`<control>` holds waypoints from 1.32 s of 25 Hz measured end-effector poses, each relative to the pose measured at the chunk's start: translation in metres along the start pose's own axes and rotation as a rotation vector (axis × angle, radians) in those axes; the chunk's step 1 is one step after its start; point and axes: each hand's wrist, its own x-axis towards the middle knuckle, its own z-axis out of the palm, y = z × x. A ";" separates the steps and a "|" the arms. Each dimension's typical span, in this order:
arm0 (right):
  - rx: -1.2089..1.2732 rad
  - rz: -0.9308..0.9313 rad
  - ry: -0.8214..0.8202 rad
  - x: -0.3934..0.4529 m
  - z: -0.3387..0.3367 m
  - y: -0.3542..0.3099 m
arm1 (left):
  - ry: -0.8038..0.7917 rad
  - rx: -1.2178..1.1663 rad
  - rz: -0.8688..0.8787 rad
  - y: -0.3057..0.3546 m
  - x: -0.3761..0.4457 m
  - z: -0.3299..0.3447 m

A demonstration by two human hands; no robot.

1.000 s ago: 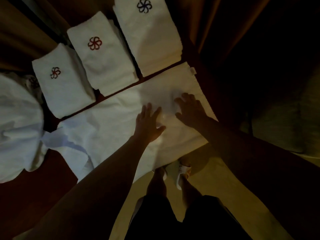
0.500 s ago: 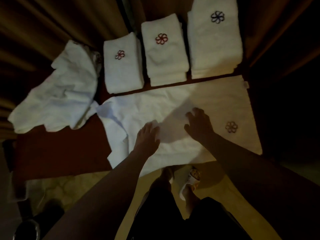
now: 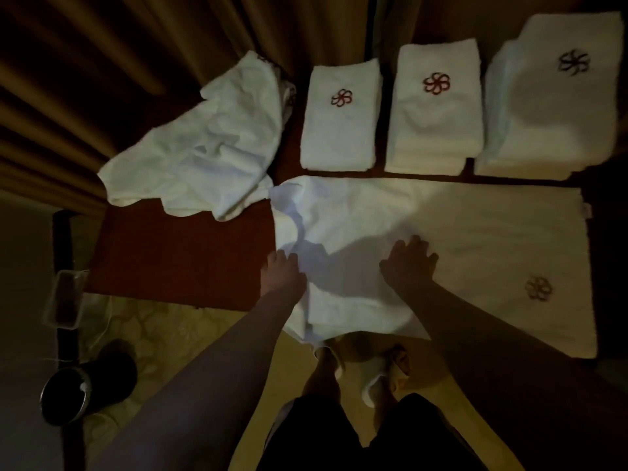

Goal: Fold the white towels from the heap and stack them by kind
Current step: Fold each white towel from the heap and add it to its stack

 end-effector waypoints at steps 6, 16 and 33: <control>0.313 -0.228 0.143 0.013 -0.016 -0.111 | -0.179 -0.440 -0.035 -0.063 0.011 0.004; 0.596 -0.535 -0.113 0.067 -0.045 -0.233 | -0.299 -0.552 0.037 -0.137 0.030 0.009; 0.203 -0.291 0.076 0.102 -0.032 -0.230 | -0.149 -0.912 -0.071 -0.098 0.111 -0.044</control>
